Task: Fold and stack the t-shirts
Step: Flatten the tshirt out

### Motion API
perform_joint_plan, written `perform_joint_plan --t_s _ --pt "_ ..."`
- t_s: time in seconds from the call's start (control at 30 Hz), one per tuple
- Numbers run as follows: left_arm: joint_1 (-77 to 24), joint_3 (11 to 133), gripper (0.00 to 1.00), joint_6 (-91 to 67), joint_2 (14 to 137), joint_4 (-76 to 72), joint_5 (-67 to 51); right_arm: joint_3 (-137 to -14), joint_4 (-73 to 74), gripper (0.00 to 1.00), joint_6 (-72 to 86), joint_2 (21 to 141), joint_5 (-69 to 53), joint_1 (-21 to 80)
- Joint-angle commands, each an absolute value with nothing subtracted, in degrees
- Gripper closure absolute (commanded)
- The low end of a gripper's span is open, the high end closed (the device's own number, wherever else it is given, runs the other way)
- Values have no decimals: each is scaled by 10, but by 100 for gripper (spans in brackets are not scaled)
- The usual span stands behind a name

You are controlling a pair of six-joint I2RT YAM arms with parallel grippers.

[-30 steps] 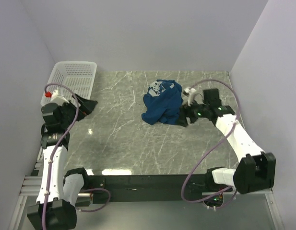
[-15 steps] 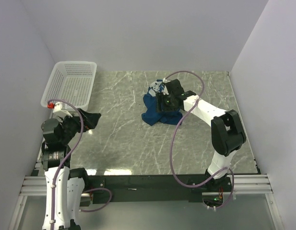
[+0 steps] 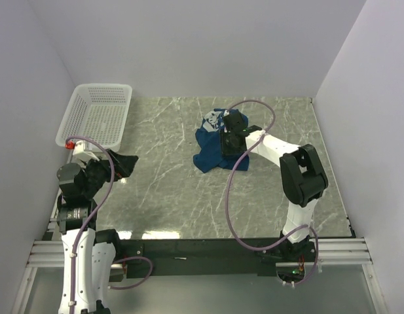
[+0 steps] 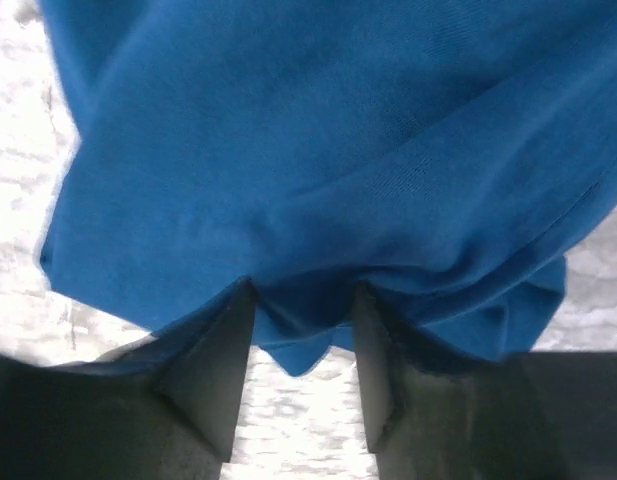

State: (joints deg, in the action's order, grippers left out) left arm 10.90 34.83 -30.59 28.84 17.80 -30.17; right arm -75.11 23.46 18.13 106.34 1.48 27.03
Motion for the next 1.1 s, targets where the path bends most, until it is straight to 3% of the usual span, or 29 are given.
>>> perform_joint_plan --t_s 0.0,0.03,0.07,0.1,0.23,0.33,0.4,0.53,0.63,0.67,0.8,0.9,0.93,1.07 --pt "108 346 1 -292 281 154 -309 -783 232 62 179 1066 11 273" --pt "108 346 1 -292 281 154 -309 -785 233 74 172 1063 8 272" --pt "108 346 1 -292 280 154 -309 -787 236 97 153 1050 6 272" --pt "108 346 1 -292 280 154 -309 -790 242 100 137 1039 5 272" --pt "108 346 1 -291 275 154 -309 -745 244 100 39 891 41 258" --pt "108 345 1 -291 271 151 -315 -678 242 100 -46 791 32 181" --pt "107 345 1 -291 272 147 -323 -634 246 100 -82 717 5 63" --pt "107 338 1 -298 282 132 -352 -563 217 100 -179 684 32 -120" --pt "104 327 1 -327 305 100 -397 -541 230 42 -242 702 2 -196" --pt "98 323 1 -343 319 90 -405 -535 236 15 -260 692 -19 -206" --pt "41 314 3 -390 357 41 -381 -512 276 11 -308 636 -125 -215" --pt "-55 322 3 -409 408 18 -318 -523 368 11 -390 612 -295 -214" --pt "-83 329 3 -409 429 6 -275 -526 398 11 -422 610 -402 -212" --pt "-252 397 4 -396 622 4 -143 -534 506 13 -534 629 -516 -146"
